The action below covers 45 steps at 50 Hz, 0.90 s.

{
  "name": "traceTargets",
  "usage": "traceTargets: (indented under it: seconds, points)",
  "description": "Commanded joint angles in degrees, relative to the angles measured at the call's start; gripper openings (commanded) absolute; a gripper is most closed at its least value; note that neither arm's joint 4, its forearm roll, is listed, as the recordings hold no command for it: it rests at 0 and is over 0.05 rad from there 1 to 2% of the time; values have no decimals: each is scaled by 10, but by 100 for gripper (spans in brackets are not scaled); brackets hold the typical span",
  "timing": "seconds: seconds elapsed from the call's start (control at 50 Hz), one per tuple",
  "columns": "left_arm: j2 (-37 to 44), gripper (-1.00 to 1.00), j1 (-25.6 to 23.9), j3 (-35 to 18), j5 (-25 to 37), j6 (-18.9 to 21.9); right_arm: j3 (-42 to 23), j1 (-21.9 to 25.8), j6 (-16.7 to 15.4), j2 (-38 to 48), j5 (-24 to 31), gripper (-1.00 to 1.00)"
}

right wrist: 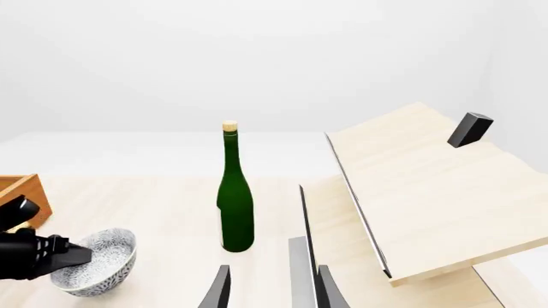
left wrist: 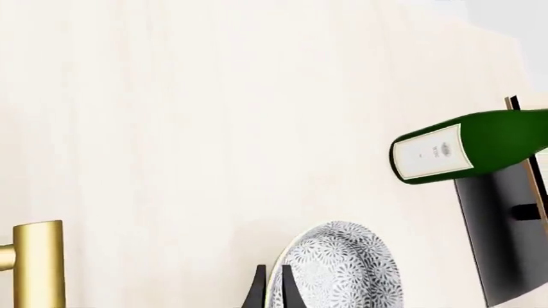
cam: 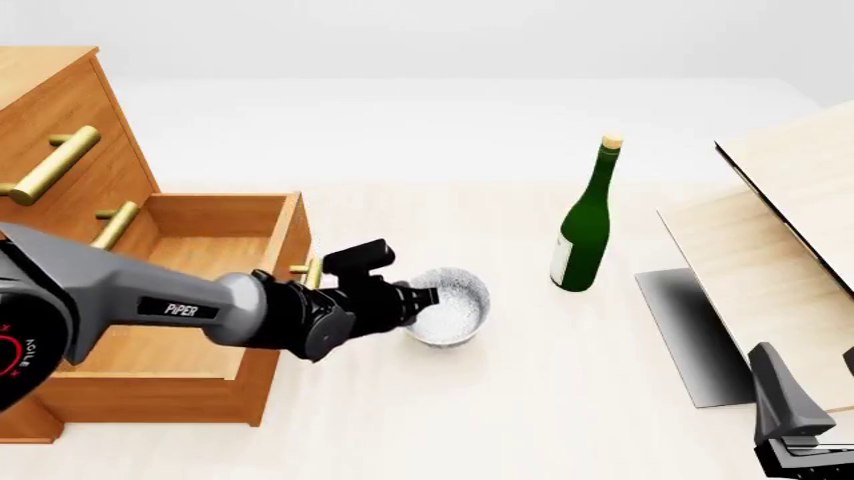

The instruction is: Put the bowl in the bottom drawer of the cabinet and close it.

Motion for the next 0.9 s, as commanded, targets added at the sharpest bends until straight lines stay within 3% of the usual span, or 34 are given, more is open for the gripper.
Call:
traceTargets:
  seconds: [0.02,0.26,0.9]
  points:
    - [-28,-100,3,9,-4,20,0,0,0,0,0,100]
    - [-60,-100,22,17,1,51,0,0,0,0,0,100]
    - [-147,-100,8,62,3,69,0,0,0,0,0,100]
